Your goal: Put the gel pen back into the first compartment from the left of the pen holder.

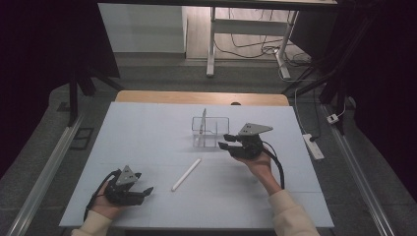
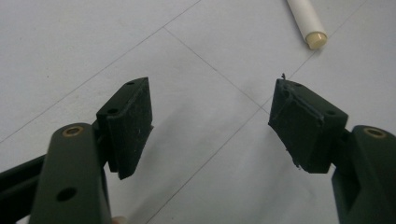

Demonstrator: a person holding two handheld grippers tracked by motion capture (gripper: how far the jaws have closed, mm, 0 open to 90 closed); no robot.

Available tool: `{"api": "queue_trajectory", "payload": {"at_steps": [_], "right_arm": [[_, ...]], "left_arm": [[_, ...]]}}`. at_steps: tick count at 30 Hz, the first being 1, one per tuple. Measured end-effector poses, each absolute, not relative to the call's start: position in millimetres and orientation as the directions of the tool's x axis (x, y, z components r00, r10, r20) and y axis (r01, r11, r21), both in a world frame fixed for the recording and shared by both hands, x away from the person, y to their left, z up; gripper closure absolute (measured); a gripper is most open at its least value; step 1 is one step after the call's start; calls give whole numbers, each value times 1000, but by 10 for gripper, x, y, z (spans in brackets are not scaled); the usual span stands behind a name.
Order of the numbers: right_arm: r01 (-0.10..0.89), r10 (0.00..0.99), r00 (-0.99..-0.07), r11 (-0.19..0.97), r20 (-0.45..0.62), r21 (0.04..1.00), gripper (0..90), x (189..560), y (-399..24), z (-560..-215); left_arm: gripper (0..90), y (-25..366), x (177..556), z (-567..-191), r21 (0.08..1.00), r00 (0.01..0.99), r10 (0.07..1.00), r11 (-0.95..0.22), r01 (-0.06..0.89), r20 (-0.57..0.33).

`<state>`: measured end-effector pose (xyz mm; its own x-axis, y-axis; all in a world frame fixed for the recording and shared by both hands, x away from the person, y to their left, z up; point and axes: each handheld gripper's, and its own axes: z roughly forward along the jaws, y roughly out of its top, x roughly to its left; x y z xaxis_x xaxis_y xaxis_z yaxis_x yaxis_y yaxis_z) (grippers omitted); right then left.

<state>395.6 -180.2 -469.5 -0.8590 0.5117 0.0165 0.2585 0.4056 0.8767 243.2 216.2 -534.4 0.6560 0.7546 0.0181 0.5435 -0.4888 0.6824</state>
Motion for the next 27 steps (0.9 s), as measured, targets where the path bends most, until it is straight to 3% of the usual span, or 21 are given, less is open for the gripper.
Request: {"api": "queue_trajectory", "payload": {"at_steps": [27], "right_arm": [[213,516,-856,431,-46,877,512,3513,-2253,-4717]], "left_arm": [[301,2177,2417,-5311,698,651,759,-477,534,21]]}}
